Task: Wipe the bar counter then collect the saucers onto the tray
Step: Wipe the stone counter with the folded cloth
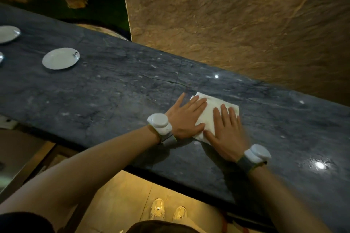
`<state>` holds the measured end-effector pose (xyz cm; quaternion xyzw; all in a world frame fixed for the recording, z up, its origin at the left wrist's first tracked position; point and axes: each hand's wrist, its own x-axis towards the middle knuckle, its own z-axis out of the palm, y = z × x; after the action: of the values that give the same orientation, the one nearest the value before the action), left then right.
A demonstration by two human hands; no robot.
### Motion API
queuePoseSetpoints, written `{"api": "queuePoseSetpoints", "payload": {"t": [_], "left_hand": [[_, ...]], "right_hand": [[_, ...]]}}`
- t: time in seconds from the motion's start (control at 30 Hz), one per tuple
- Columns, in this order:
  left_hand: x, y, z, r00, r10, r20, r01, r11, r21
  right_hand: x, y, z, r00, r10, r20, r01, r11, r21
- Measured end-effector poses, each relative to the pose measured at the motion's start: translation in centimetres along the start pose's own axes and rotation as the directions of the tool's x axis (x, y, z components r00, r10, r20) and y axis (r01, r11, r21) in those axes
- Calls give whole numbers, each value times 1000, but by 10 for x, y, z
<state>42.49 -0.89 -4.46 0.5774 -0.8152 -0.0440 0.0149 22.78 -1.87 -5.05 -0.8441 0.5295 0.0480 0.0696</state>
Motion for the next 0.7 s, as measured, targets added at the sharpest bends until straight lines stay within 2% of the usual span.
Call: {"api": "queuePoseSetpoints", "payload": {"t": [0.17, 0.4, 0.6, 0.7], "left_hand": [[-49, 37, -6, 997, -72, -27, 71, 997, -37], [-77, 63, -6, 985, -167, -29, 166, 985, -47], [-72, 55, -5, 991, -136, 6, 136, 989, -49], [-56, 35, -2, 996, -94, 11, 94, 994, -61]], "right_hand": [[-40, 0, 7, 996, -84, 12, 83, 995, 54], [-65, -1, 4, 984, -180, 12, 180, 984, 16], [-64, -4, -1, 980, -197, 26, 197, 980, 9], [-48, -8, -1, 988, -145, 46, 145, 989, 4]]}}
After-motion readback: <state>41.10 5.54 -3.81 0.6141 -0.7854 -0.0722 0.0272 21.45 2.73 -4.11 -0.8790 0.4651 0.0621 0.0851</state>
